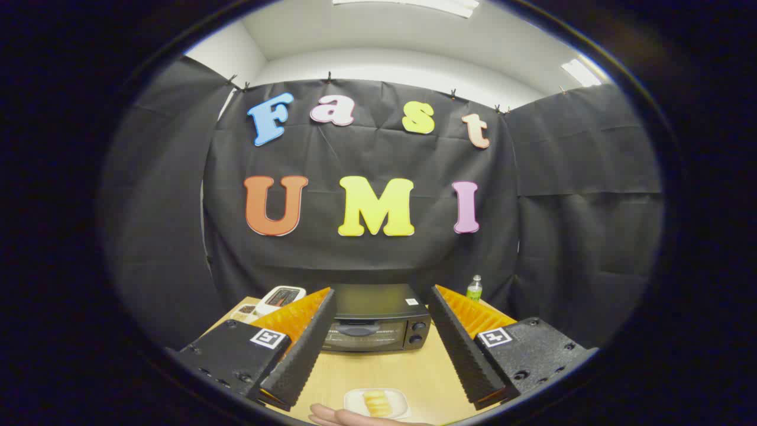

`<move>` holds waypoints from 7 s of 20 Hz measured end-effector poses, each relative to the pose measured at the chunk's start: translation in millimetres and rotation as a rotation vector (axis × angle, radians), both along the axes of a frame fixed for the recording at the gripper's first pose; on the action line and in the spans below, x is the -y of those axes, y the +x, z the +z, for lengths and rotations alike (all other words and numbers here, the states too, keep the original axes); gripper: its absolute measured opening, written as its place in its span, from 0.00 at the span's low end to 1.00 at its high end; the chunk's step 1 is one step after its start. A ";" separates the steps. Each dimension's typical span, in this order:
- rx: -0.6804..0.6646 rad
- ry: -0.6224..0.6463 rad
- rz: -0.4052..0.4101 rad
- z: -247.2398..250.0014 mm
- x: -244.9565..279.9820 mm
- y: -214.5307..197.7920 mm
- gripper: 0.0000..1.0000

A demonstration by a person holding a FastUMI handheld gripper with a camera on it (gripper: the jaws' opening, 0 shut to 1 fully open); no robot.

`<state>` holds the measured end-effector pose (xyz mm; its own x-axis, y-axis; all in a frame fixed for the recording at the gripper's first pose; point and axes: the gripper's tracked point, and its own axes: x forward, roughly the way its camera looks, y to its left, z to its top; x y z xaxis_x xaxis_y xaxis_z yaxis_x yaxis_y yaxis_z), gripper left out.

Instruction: Open the toaster oven, put the food inside, and close the toaster oven door.

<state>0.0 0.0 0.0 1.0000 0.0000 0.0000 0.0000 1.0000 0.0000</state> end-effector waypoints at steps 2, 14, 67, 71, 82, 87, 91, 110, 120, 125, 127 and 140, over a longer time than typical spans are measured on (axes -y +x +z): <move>-0.002 0.004 -0.010 -1.8 1.5 5.8 1.00; -0.075 0.011 -0.040 -30.1 14.7 51.7 1.00; -0.509 -0.104 0.150 -267.4 -33.5 148.5 1.00; -0.575 -0.090 0.161 -298.5 -30.6 132.6 1.00; -0.665 -0.084 0.156 -349.8 -24.2 110.7 1.00; -0.669 -0.022 0.180 -347.5 -11.6 81.5 1.00; -0.667 -0.015 0.220 -356.5 -6.3 49.0 1.00; -0.646 0.161 0.273 -372.3 -6.5 14.8 0.61; -0.532 0.631 0.493 -316.4 -44.0 46.6 0.59; -0.353 0.969 0.434 -274.2 -23.6 107.8 0.58; -0.338 0.987 0.444 -266.0 -26.1 130.7 0.59; -0.297 0.909 0.359 -262.5 -49.6 260.6 0.61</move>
